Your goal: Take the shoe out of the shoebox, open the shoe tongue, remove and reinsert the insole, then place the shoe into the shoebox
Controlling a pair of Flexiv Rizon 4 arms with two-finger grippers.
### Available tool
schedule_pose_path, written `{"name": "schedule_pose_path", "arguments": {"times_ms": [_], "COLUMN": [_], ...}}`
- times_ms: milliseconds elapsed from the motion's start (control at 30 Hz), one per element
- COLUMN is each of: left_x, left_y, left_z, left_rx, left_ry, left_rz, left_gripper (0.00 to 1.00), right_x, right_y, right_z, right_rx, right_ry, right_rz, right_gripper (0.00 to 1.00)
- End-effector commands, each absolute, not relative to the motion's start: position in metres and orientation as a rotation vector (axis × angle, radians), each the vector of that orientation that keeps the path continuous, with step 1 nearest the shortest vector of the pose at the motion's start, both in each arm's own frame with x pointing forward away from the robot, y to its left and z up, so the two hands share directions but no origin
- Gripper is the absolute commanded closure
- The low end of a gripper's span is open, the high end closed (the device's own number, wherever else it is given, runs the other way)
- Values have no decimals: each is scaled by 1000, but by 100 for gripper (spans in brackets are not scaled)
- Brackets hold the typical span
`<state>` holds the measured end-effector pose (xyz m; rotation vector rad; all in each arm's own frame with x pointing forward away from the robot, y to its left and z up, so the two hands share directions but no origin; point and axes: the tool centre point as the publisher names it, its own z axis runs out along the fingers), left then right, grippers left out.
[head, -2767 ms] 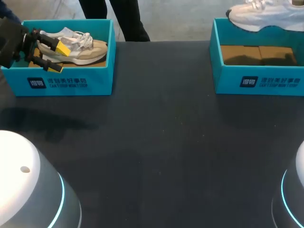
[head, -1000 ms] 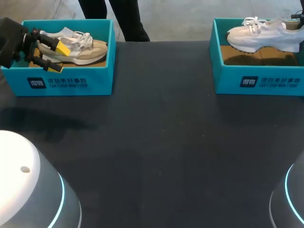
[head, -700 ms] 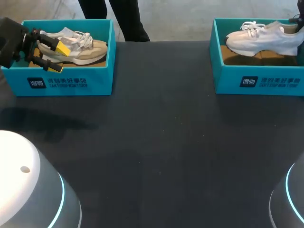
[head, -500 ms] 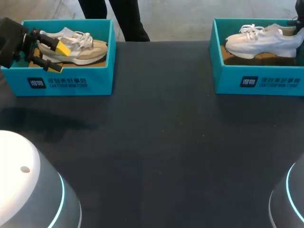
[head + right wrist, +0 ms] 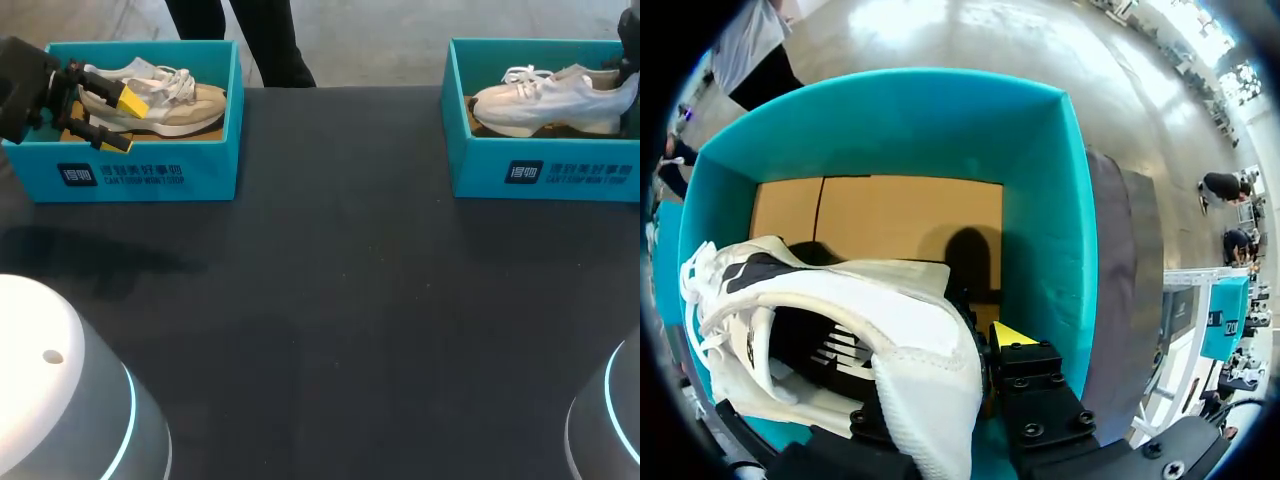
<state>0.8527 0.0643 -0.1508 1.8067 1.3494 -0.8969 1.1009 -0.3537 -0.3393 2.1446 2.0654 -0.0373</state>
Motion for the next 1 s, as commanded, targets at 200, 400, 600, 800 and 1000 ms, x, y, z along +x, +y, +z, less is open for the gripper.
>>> {"name": "schedule_pose_path", "arguments": {"times_ms": [200, 400, 600, 800, 1000], "left_x": [853, 853, 853, 853, 853], "left_y": [64, 64, 64, 64, 64], "left_z": [-151, -151, -151, -151, -151], "left_rx": [1807, 1807, 1807, 1807, 1807], "left_ry": [1348, 1348, 1348, 1348, 1348], "left_rz": [-895, -895, -895, -895, -895], "left_gripper": [0, 0, 0, 0, 0], "right_x": [1073, 1063, 1052, 1043, 1040], "right_y": [-347, -340, -338, -336, -343], "right_z": [-329, -322, -325, -337, -343], "right_rx": [2156, 2141, 2160, 2173, 2184], "right_ry": [2029, 2017, 2017, 2035, 2024], "right_rz": [-24, -35, -44, -29, -9], "right_gripper": [100, 100, 100, 100, 100]}}
